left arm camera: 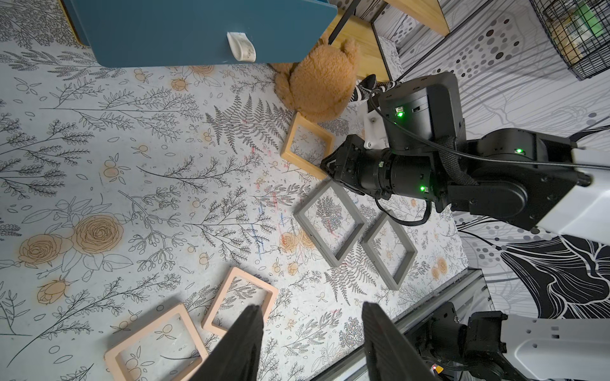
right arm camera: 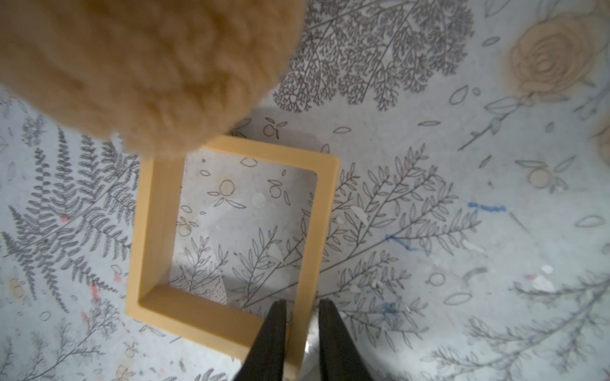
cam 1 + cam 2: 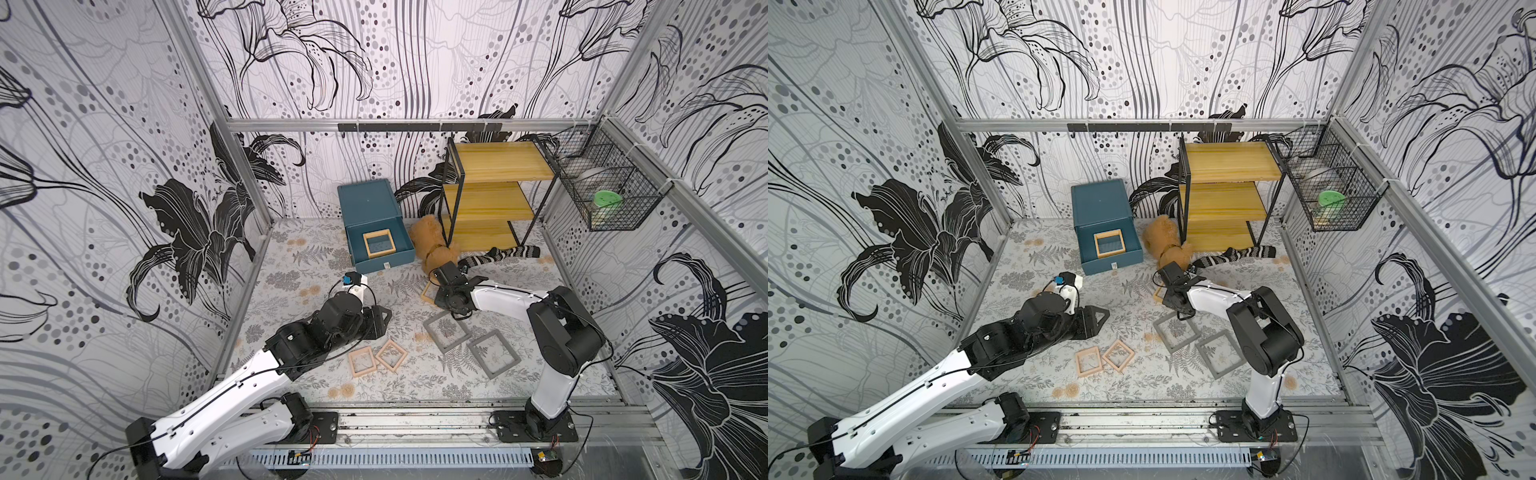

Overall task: Place the brooch boxes into the drawer by color
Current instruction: Pick up the brooch box from the center of the board.

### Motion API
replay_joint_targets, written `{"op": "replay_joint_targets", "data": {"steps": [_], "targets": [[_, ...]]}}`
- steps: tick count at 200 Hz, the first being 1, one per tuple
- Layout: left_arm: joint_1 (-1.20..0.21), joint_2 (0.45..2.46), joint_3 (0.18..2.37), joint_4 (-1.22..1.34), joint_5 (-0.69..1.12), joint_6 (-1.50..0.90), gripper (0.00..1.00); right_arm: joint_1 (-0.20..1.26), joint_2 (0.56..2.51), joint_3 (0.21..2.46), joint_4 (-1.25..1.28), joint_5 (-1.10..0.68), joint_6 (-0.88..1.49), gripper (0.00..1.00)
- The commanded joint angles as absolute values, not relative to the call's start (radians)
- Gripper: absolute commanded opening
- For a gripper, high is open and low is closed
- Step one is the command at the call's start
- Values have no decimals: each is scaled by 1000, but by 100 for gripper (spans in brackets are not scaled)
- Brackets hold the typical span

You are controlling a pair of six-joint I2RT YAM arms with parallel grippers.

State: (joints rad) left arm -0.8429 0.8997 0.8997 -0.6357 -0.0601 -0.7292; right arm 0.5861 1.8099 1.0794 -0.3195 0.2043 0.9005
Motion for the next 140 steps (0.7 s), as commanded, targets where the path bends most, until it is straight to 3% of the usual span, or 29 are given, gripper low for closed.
{"op": "replay_joint_targets", "data": {"steps": [1, 97, 140], "targets": [[-847, 903, 916, -608, -76, -733, 53, 581, 1832, 1107, -338, 209, 918, 19], [-847, 908, 920, -603, -75, -731, 53, 591, 1843, 1199, -495, 260, 915, 2], [-847, 911, 922, -598, -76, -730, 53, 611, 1828, 1227, -573, 225, 900, 0]]}}
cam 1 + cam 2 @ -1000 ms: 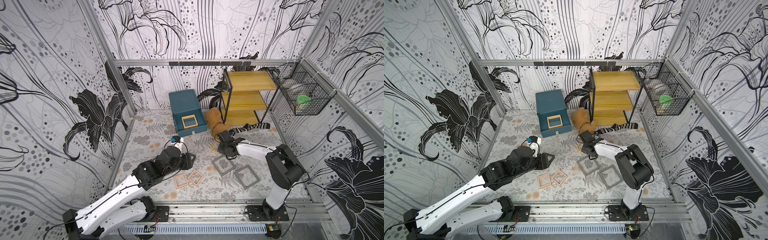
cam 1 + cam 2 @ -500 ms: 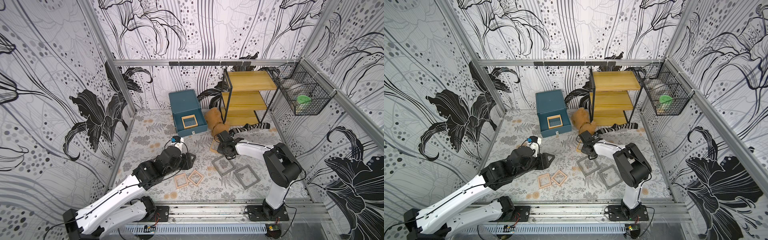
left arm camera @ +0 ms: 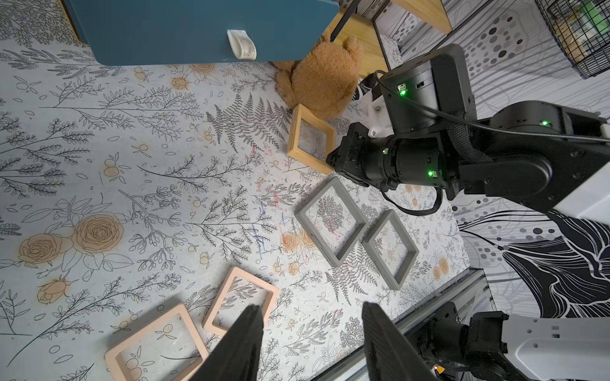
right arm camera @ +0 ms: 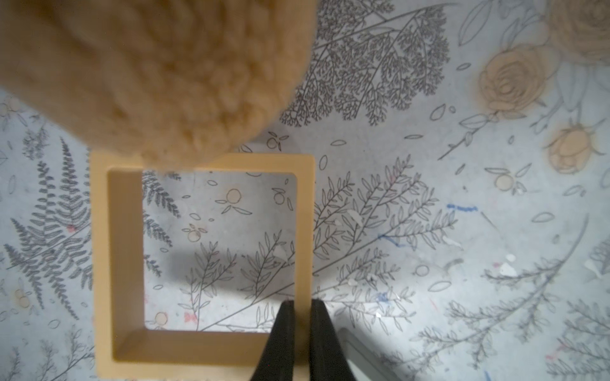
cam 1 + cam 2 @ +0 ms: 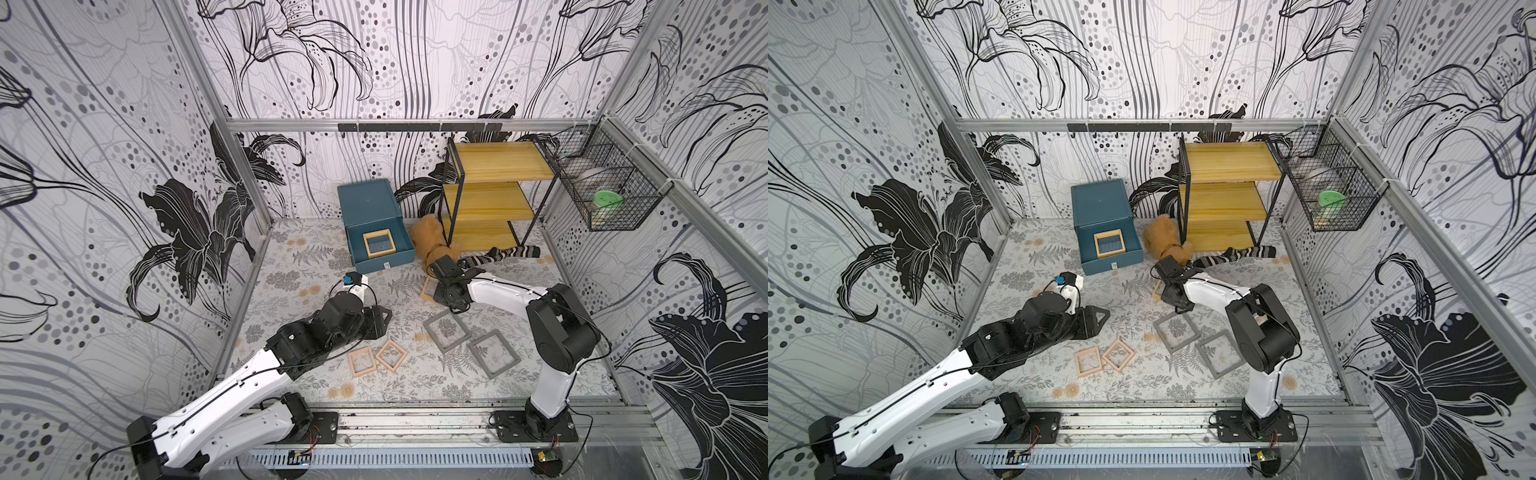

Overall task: Place the brooch boxes into the drawer by color
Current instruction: Pick up the brooch box from the center of the board, then place the brooch box in the drawer.

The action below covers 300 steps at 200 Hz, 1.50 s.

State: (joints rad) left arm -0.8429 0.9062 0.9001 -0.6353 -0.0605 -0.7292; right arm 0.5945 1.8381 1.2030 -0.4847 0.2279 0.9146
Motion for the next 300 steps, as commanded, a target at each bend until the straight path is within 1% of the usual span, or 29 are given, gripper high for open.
{"op": "replay_joint_targets", "data": {"steps": [1, 63, 113, 166, 171, 205, 243, 264, 300], "targets": [[-847, 911, 922, -597, -76, -730, 53, 612, 1827, 1226, -572, 225, 899, 0], [-847, 922, 940, -595, -90, -726, 53, 704, 1810, 1255, -577, 182, 881, 0], [-847, 893, 959, -632, -168, -756, 53, 750, 1759, 1264, -595, 188, 876, 0], [-846, 871, 1015, -720, -219, -766, 54, 761, 1674, 1278, -719, 239, 857, 0], [-845, 875, 1027, -731, -226, -768, 54, 761, 1637, 1280, -733, 248, 855, 0], [-834, 917, 1110, -782, -263, -773, 55, 761, 1548, 1306, -827, 292, 838, 0], [-742, 961, 1189, -783, -201, -777, 55, 760, 1504, 1411, -917, 328, 807, 0], [-690, 979, 1237, -803, -172, -786, 55, 761, 1521, 1519, -959, 344, 761, 0], [-656, 1005, 1315, -856, -219, -791, 55, 761, 1586, 1715, -1004, 355, 653, 0]]}}
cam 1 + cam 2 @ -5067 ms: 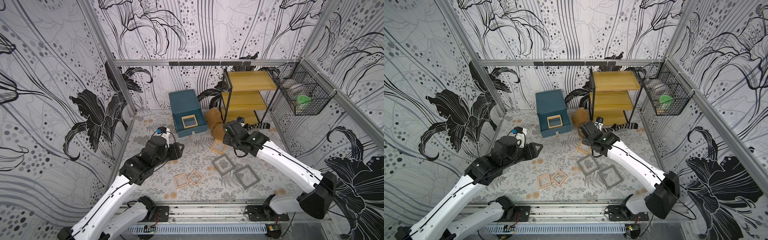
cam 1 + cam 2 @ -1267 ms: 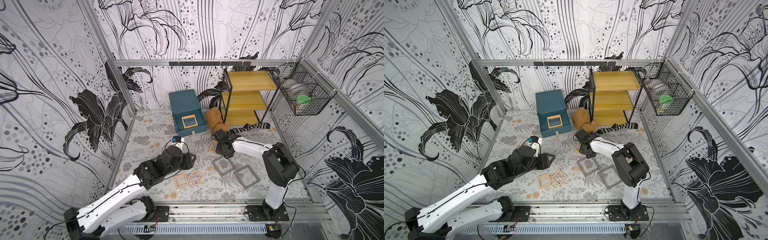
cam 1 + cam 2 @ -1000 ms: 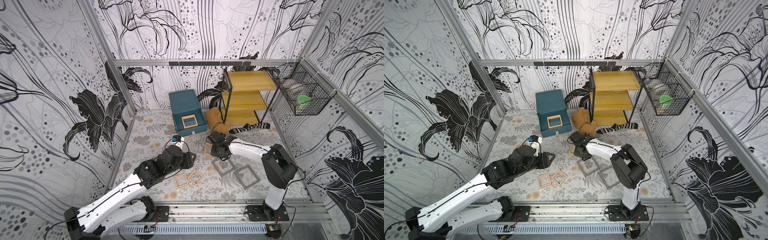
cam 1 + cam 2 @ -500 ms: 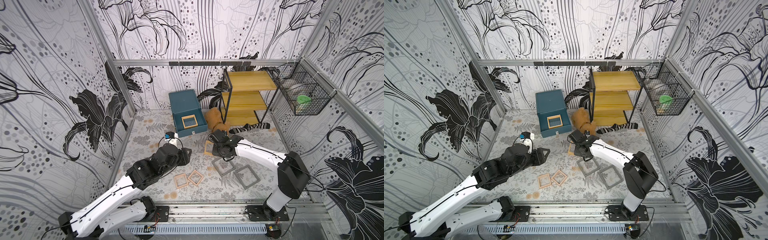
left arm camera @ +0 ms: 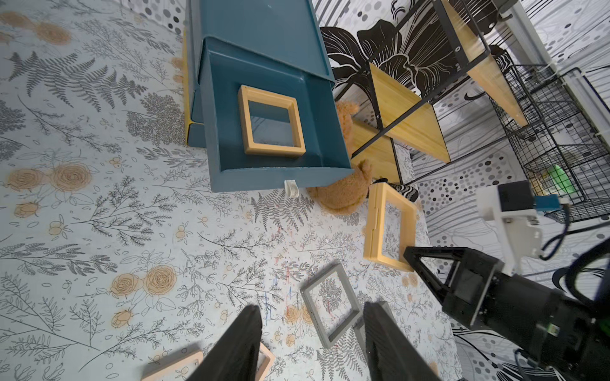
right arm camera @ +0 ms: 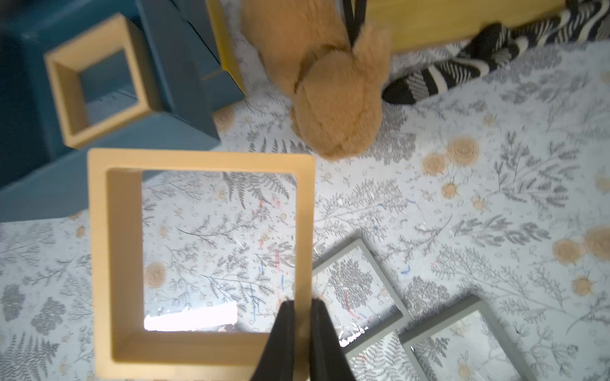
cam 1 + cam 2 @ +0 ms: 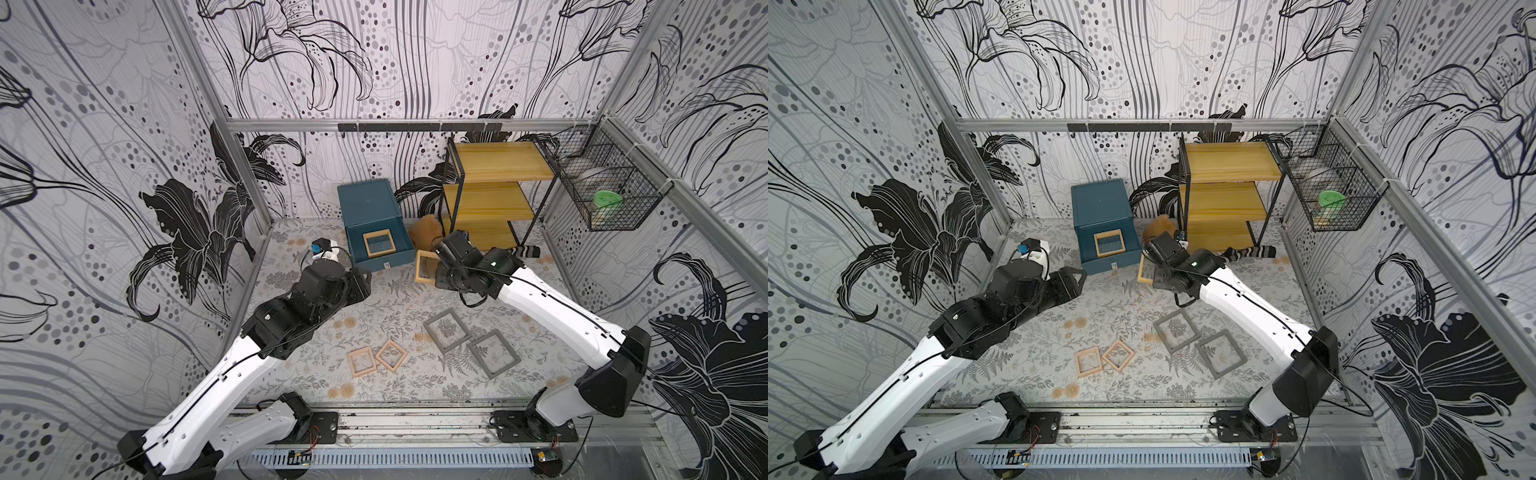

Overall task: Place the brooch boxes into the drawer by color
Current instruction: Place the brooch box in the drawer.

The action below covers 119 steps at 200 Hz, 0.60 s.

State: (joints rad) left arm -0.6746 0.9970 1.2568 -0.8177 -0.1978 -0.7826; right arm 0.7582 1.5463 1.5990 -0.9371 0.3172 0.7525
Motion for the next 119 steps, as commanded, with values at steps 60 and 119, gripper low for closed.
{"op": "replay_joint_targets", "data": {"steps": [60, 119], "targets": [[-597, 1006, 1338, -894, -259, -807, 55, 761, 1783, 2046, -1033, 300, 502, 0], [-456, 998, 1321, -907, -211, -780, 55, 761, 2001, 2339, -1048, 258, 413, 0]]}}
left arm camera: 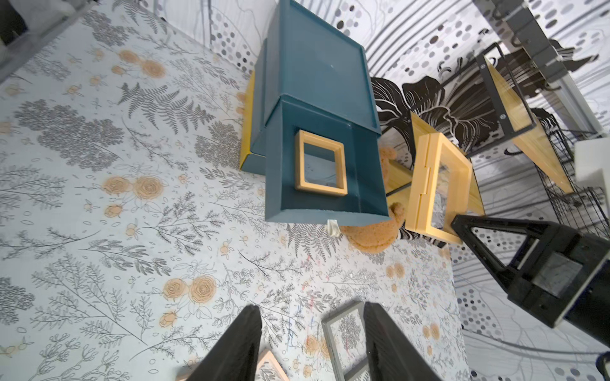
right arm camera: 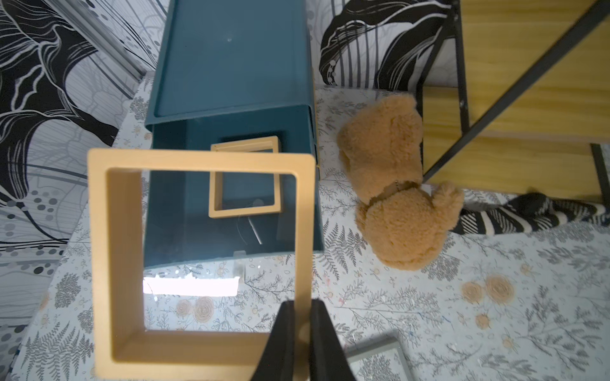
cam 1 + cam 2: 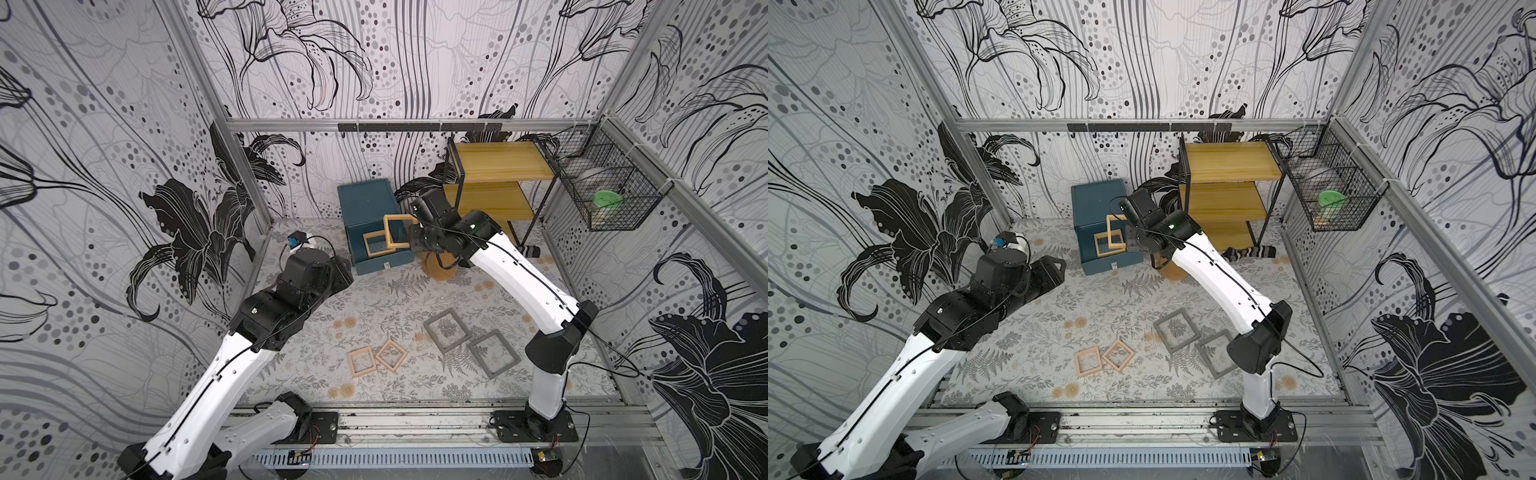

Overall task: Place the brooch boxes into the drawer by color
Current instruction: Place the brooch box in the drawer.

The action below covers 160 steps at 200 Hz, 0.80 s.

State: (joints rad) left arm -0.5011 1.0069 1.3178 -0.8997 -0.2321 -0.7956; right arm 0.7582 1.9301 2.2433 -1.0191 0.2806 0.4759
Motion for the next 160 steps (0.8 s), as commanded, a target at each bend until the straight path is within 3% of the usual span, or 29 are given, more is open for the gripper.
{"op": "replay_joint_targets", "data": {"steps": [1, 48, 160], "targets": [[-453, 997, 1320, -906, -211, -781, 55, 761, 2003, 2344, -1048, 258, 411, 0], [-427, 984, 1257, -868, -173, -822, 55, 760, 2146, 2497, -1041, 238, 376, 0], [-426, 960, 1216, -855, -170, -748, 55, 751, 2278, 2514, -974, 231, 336, 0]]}}
